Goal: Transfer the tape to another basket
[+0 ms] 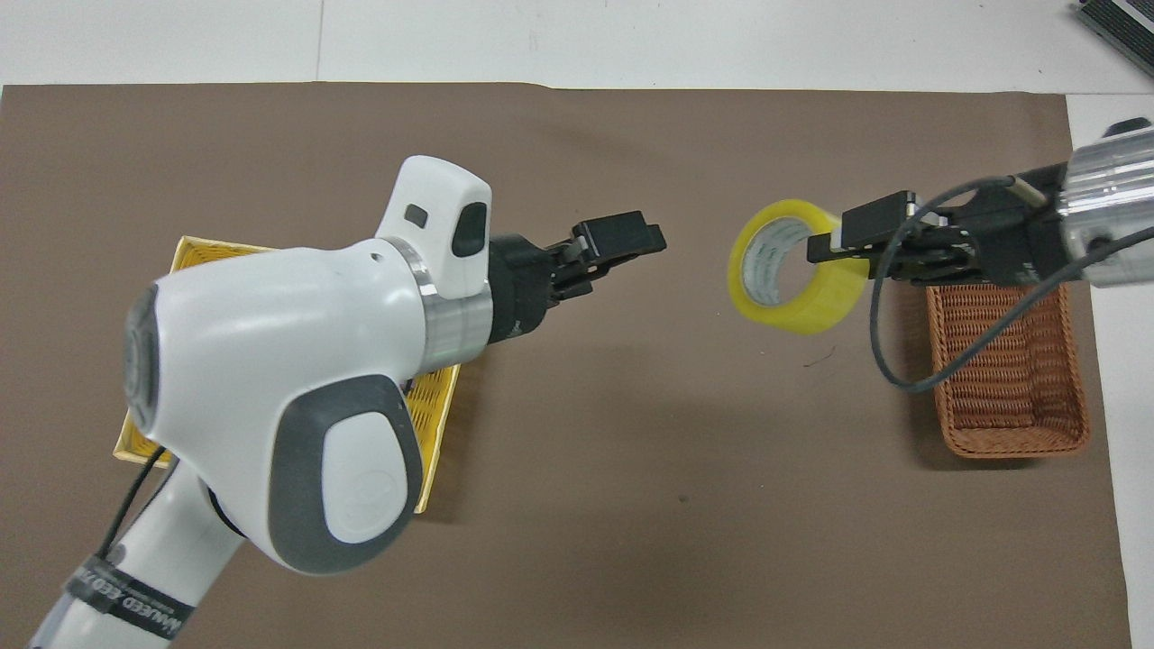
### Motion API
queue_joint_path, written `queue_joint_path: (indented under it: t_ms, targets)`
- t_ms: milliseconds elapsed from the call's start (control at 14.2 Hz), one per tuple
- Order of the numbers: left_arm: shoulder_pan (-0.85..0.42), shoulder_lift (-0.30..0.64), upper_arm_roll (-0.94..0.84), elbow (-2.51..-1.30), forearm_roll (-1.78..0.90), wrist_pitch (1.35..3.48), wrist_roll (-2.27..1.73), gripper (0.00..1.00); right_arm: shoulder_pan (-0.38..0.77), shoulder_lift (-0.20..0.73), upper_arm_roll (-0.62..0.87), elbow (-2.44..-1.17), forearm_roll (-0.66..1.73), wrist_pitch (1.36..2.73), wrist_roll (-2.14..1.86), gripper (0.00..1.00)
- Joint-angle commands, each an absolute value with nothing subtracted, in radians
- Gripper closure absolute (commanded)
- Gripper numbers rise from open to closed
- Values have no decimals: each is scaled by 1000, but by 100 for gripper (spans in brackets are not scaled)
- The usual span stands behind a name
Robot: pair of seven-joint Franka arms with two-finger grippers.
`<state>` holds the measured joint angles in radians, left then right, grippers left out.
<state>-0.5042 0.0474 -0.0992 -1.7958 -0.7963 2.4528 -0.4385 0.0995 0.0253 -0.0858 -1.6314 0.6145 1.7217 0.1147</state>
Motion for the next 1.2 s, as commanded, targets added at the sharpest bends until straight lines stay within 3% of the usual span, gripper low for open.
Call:
queue_joint_path:
  t_ms: [0,352,493,705,1128]
  targets:
    - [-385,3,-104,-1822,-689,2294,-442,0,-50,18,-86,-1623,641,1611,-26,100]
    - [-244,3,-104,-1822,-427,2151,-430,0,-194,11,-87,-1669,529,1580,-178,100]
    - [-192,3,-103,-1818,-307,2082,-396,0,-273,52,-87,-1739,535,1606,-375,100]
    - [-97,3,-103,-1815,-211,2053,-301,0,-366,127,-87,-1747,528,1663,-554,100]
    - [38,0,-101,-1643,-54,1719,17,0,-423,213,-87,-1766,531,1744,-685,100]
